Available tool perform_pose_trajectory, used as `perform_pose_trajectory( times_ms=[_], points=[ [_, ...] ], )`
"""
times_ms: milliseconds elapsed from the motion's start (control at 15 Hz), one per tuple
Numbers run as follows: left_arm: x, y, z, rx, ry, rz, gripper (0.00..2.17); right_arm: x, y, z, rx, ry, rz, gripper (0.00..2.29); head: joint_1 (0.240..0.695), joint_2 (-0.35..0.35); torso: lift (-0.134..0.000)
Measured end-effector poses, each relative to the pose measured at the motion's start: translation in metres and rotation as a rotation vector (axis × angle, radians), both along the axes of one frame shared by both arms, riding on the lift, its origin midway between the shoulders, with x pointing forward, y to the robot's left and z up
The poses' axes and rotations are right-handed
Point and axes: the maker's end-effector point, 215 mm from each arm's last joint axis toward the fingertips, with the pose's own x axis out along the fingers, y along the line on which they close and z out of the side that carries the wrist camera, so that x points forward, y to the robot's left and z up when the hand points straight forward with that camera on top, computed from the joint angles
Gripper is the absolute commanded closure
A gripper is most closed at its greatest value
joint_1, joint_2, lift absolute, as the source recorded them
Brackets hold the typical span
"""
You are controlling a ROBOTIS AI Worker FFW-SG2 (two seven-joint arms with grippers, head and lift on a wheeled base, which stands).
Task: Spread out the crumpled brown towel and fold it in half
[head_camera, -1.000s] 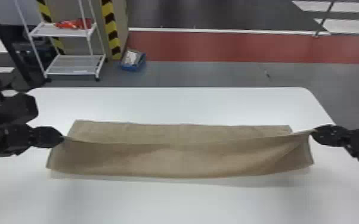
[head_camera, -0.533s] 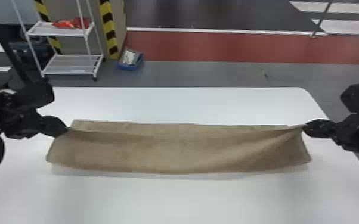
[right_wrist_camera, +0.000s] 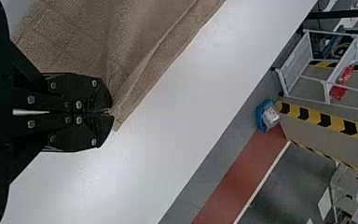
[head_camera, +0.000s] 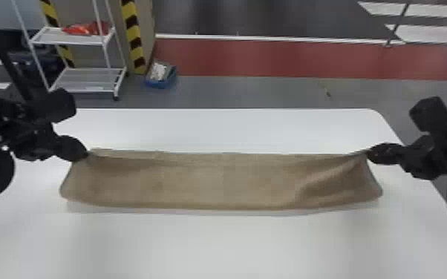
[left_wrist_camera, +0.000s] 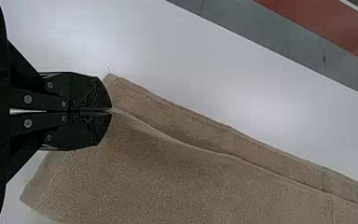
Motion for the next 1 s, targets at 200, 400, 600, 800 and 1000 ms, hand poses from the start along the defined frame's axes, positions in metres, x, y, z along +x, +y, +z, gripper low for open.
perform_pose_trajectory(
  times_ms=[200,400,600,800,1000],
  points=[
    [0.015,-0.003,-0.006,0.016,0.004,0.001,1.63,0.011,0.009,-0.001,0.009,0.002,0.005,1.29,0.695,-0.033,-0.124],
    [0.027,-0.001,-0.010,0.035,0.013,0.005,1.63,0.017,0.014,-0.002,0.011,0.013,0.008,1.29,0.695,-0.026,-0.124],
    [0.032,0.004,-0.004,0.043,0.012,0.009,1.63,0.022,0.009,0.001,0.016,0.006,-0.005,1.29,0.695,-0.025,-0.124],
    [0.036,0.013,0.004,0.051,0.000,0.017,1.63,0.022,0.001,-0.001,0.026,0.009,-0.021,1.29,0.695,-0.025,-0.124],
    [0.039,0.011,0.011,0.048,-0.005,0.014,1.63,0.022,-0.005,-0.004,0.035,0.014,-0.034,1.29,0.695,-0.030,-0.124]
  ],
)
